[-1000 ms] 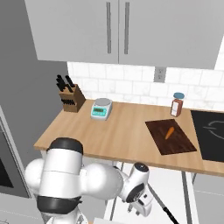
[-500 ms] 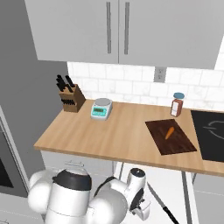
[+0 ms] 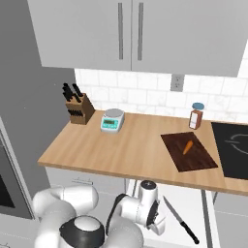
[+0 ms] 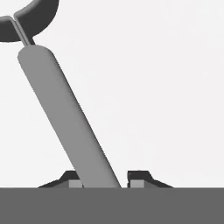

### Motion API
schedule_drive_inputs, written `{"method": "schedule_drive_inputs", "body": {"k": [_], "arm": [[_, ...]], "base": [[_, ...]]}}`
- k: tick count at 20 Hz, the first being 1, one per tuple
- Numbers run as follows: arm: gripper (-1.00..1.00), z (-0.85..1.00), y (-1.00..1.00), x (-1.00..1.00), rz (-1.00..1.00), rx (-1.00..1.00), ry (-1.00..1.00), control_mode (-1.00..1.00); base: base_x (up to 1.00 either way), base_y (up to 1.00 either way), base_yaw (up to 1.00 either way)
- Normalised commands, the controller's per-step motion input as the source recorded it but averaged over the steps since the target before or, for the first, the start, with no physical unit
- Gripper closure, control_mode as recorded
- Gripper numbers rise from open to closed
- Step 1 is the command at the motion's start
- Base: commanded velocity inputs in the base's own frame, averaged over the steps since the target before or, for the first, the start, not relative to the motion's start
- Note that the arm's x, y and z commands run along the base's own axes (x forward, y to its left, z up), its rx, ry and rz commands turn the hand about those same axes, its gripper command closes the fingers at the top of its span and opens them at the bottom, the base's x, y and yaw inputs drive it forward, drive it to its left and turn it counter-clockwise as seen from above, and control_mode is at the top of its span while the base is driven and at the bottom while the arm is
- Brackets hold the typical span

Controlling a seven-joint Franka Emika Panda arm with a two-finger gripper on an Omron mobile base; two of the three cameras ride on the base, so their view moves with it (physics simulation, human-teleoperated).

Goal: Place the appropriate cutting tool for cutting the carrot skin on the cutting board.

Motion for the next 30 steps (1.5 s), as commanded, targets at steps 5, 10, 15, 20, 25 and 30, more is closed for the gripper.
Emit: {"method": "schedule_drive_inputs", "body": {"k": [5,10,15,20,25,30], "arm": [[1.0,0.02,0.0,-0.36,0.0,-0.05,-0.08,-1.0],[1.0,0.19,-0.02,-0.45,0.0,-0.05,-0.13,-1.0],[1.0,0.54,-0.02,-0.34,0.0,-0.03,-0.14,-1.0],[1.0,0.93,0.0,-0.48,0.0,0.0,-0.06,-1.0],[1.0,0.96,0.0,-0.71,-0.02,0.0,0.04,-1.0],[1.0,0.99,0.0,-0.59,-0.01,0.0,0.09,-1.0]], "base": [[0.0,0.0,0.0],[0.0,0.0,0.0],[0.0,0.0,0.0],[0.0,0.0,0.0],[0.0,0.0,0.0],[0.0,0.0,0.0]]}}
